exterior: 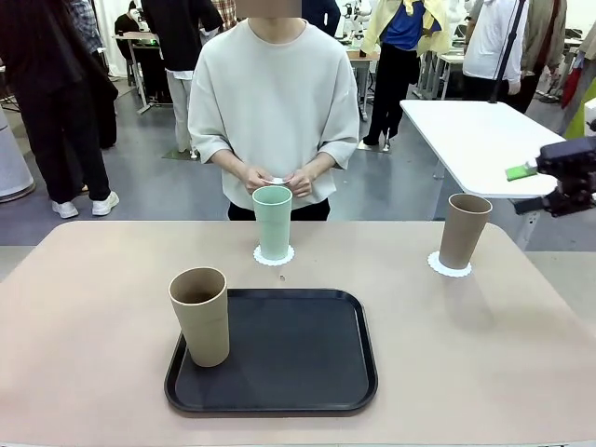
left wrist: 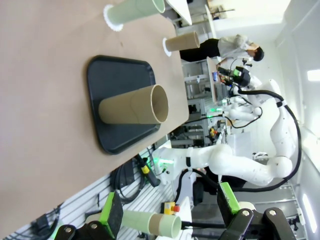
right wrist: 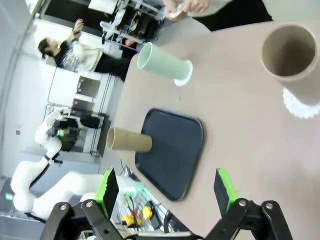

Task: Place coasters on the table and set cups on them.
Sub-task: Take one Reusable plastic cup from the Flat Tray and place it on a coaster set by the human.

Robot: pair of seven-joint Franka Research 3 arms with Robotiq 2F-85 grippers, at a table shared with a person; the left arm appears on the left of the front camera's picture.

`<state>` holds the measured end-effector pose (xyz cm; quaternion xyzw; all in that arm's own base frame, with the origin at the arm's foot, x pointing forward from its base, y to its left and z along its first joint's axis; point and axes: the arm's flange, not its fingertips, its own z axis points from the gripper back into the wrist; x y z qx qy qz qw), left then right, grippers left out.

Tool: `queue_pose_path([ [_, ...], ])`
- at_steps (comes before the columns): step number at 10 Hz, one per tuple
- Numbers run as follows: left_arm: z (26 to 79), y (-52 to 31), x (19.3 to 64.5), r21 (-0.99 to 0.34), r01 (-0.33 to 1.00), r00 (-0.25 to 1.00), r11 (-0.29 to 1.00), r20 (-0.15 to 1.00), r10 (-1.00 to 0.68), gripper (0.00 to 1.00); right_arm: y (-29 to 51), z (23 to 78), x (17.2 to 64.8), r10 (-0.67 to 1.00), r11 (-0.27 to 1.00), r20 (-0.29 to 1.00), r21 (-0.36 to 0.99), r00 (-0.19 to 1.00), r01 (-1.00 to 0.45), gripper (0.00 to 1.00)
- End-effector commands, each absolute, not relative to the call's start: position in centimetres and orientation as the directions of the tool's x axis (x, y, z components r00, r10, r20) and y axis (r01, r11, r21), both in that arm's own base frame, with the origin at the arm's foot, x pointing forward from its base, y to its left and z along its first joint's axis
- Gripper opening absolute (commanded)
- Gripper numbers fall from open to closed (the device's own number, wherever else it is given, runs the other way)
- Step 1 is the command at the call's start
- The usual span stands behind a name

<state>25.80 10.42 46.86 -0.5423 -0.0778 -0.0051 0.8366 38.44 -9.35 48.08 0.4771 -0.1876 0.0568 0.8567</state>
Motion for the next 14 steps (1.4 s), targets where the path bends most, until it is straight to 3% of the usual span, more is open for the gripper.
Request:
queue_pose_path([
  [1,46.9,10.5,25.7,-0.91,0.103,0.987,0.401,0.144,0.075,1.0,-11.9,48.2,36.9,-0.039,0.552,0.375,0.781,0.926,-0.293,1.0],
  [4,46.9,10.5,25.7,-0.91,0.103,0.987,0.401,0.144,0.075,1.0,-15.8,47.6,35.9,-0.09,0.497,0.39,0.815,0.916,-0.298,1.0],
  [6,46.9,10.5,25.7,-0.91,0.103,0.987,0.401,0.144,0.075,1.0,-17.2,46.6,36.2,-0.124,0.388,0.438,0.847,0.89,-0.362,1.0],
  [9,46.9,10.5,25.7,-0.91,0.103,0.987,0.401,0.144,0.075,1.0,-15.8,44.9,38.4,-0.027,0.375,0.399,0.854,0.916,-0.361,1.0],
  [14,46.9,10.5,25.7,-0.91,0.103,0.987,0.401,0.144,0.075,1.0,-14.5,44.6,39.4,-0.008,0.376,0.374,0.861,0.927,-0.344,1.0],
])
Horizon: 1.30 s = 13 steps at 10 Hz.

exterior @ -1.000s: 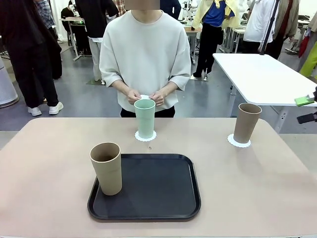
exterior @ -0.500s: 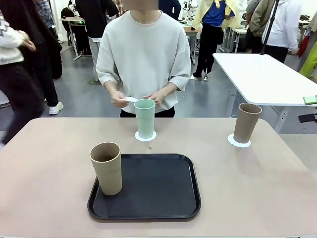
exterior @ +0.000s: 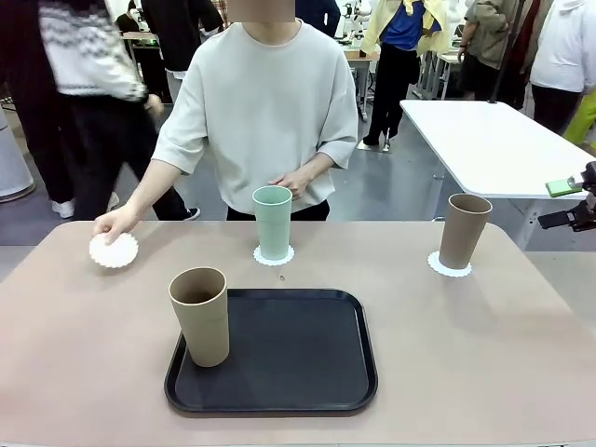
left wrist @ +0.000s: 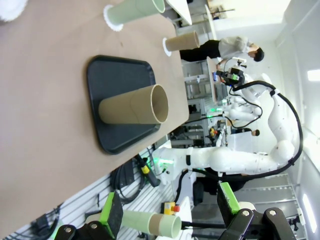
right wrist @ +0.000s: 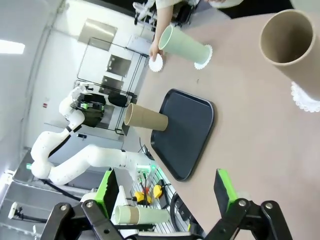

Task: Place coasters on the table and set cups on them.
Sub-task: Take one Reusable plastic cup from the Flat Tray and place it on a coaster set by the human.

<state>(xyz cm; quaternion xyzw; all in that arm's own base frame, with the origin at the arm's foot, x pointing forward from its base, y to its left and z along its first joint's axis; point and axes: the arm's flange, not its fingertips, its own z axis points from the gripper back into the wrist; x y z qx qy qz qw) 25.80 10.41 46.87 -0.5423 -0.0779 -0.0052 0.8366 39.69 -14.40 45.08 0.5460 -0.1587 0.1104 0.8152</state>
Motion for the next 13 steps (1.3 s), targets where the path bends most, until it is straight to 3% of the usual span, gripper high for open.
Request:
queue_pose_path([
  [1,46.9,10.5,25.7,-0.91,0.103,0.987,0.401,0.144,0.075,1.0,-14.5,44.6,39.4,-0.008,0.376,0.374,0.861,0.927,-0.344,1.0],
  [12,46.9,10.4,25.8,-0.906,0.093,0.988,0.412,0.136,0.076,1.0,-14.5,44.6,39.4,-0.008,0.376,0.374,0.861,0.927,-0.344,1.0],
  [13,48.3,10.5,28.6,-0.797,0.339,0.936,0.501,0.338,-0.096,1.0,-14.5,44.6,39.4,-0.008,0.376,0.374,0.861,0.927,-0.344,1.0],
])
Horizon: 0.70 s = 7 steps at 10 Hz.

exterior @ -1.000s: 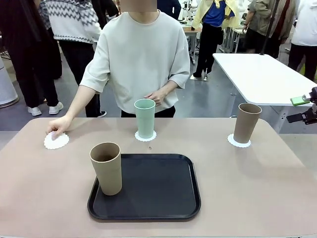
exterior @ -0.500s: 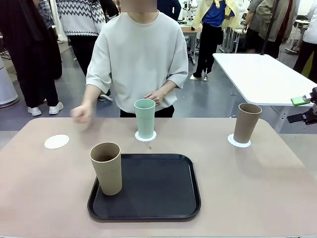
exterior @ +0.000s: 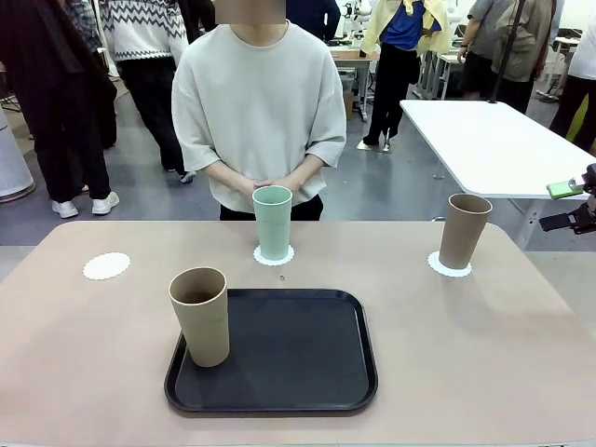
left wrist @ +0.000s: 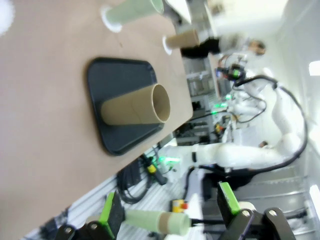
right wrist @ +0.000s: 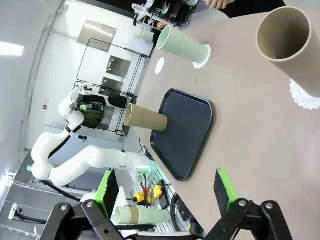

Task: Place coasters on the table and set cups on them.
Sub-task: Take one Reusable plastic cup from the Flat Tray and place it on a coaster set by the human.

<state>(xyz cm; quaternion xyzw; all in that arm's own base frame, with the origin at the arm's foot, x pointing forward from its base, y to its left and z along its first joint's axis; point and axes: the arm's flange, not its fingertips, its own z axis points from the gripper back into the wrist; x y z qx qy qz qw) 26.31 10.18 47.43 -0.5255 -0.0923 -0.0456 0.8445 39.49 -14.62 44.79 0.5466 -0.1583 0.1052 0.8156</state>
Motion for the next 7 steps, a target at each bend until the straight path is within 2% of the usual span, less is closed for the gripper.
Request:
queue_pose_path([
  [1,49.3,10.0,30.8,-0.65,0.55,0.832,0.525,0.485,-0.27,1.0,-14.5,44.6,39.4,-0.008,0.376,0.374,0.861,0.927,-0.344,1.0],
  [2,50.2,9.3,32.8,-0.423,0.683,0.706,0.595,0.593,-0.389,1.0,-14.5,44.6,39.4,-0.008,0.376,0.374,0.861,0.927,-0.344,1.0],
  [4,51.0,6.3,34.6,-0.12,0.792,0.527,0.598,0.63,-0.571,1.0,-14.5,44.6,39.4,-0.008,0.376,0.374,0.861,0.927,-0.344,1.0],
  [7,50.8,0.3,35.0,0.257,0.816,0.349,0.517,0.494,-0.797,1.0,-14.5,44.6,39.4,-0.008,0.376,0.374,0.861,0.927,-0.344,1.0],
])
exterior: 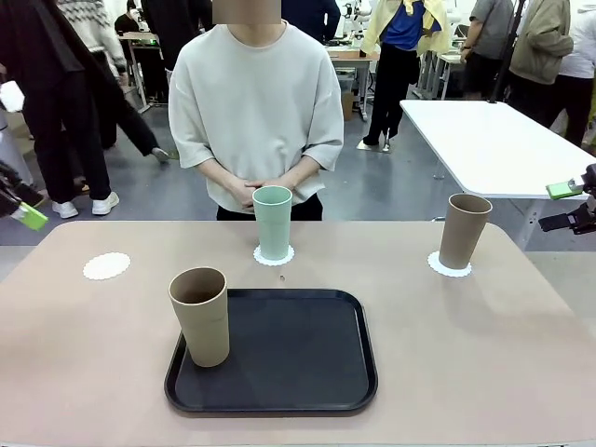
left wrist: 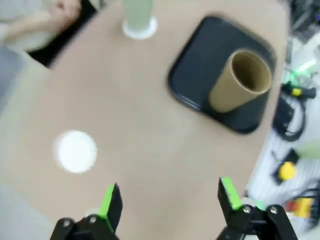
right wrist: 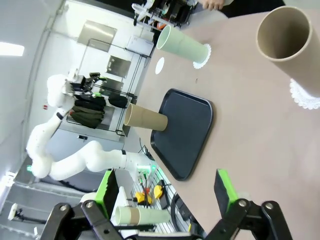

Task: Place coasters on the table and set cups on them.
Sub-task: Take one Reusable plastic cup from the Flat Tray and place it on a coaster set by the human.

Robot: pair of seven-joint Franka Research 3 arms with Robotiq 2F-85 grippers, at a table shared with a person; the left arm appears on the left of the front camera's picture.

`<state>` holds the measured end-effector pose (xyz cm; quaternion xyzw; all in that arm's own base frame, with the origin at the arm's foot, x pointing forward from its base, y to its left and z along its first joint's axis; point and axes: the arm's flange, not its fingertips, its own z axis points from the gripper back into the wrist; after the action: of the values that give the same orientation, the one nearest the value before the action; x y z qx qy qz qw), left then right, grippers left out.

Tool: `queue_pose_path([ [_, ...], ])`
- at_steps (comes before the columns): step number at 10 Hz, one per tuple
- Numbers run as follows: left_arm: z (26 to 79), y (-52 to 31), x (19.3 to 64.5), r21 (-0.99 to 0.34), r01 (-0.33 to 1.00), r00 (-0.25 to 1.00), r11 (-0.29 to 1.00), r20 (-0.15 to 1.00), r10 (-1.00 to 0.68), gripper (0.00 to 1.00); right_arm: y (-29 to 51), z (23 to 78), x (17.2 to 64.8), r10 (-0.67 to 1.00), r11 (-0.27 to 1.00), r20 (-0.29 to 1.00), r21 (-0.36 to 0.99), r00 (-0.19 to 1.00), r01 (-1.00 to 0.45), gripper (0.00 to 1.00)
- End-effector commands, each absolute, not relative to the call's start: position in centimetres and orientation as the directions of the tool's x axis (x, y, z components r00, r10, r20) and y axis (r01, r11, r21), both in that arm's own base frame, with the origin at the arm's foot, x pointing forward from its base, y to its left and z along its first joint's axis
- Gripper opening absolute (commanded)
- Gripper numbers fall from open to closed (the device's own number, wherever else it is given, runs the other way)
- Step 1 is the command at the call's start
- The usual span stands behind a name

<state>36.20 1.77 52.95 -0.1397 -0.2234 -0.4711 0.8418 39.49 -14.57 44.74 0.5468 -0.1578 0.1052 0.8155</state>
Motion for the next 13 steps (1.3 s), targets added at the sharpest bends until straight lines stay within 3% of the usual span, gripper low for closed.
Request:
queue_pose_path([
  [1,50.9,-0.9,34.8,0.315,0.818,0.311,0.481,0.461,-0.831,1.0,-14.5,44.6,39.4,-0.008,0.376,0.374,0.861,0.927,-0.344,1.0],
  [3,50.8,-2.9,34.0,0.3,0.862,0.28,0.409,0.392,-0.876,1.0,-14.5,44.6,39.4,-0.008,0.376,0.374,0.861,0.927,-0.344,1.0],
  [4,51.2,-3.0,32.9,0.1,0.894,0.371,0.436,0.377,-0.849,1.0,-14.5,44.6,39.4,-0.008,0.376,0.374,0.861,0.927,-0.344,1.0],
  [5,51.9,-2.7,34.8,0.315,0.863,0.251,0.394,0.409,-0.877,1.0,-14.5,44.6,39.4,-0.008,0.376,0.374,0.861,0.927,-0.344,1.0],
  [9,51.8,-2.8,34.5,0.291,0.873,0.259,0.392,0.405,-0.877,1.0,-14.5,44.6,39.4,-0.008,0.376,0.374,0.861,0.927,-0.344,1.0],
  [10,50.9,-2.5,35.6,0.207,0.943,0.133,0.262,0.486,-0.864,1.0,-14.5,44.6,39.4,-0.008,0.376,0.374,0.861,0.927,-0.344,1.0],
  [12,47.2,-1.5,37.1,0.103,0.988,0.013,0.111,0.673,-0.74,1.0,-14.5,44.6,39.4,-0.008,0.376,0.374,0.861,0.927,-0.344,1.0],
  [13,44.8,-1.1,37.9,0.065,0.994,0.013,0.09,0.739,-0.674,1.0,-14.5,44.6,39.4,-0.008,0.376,0.374,0.861,0.927,-0.344,1.0],
])
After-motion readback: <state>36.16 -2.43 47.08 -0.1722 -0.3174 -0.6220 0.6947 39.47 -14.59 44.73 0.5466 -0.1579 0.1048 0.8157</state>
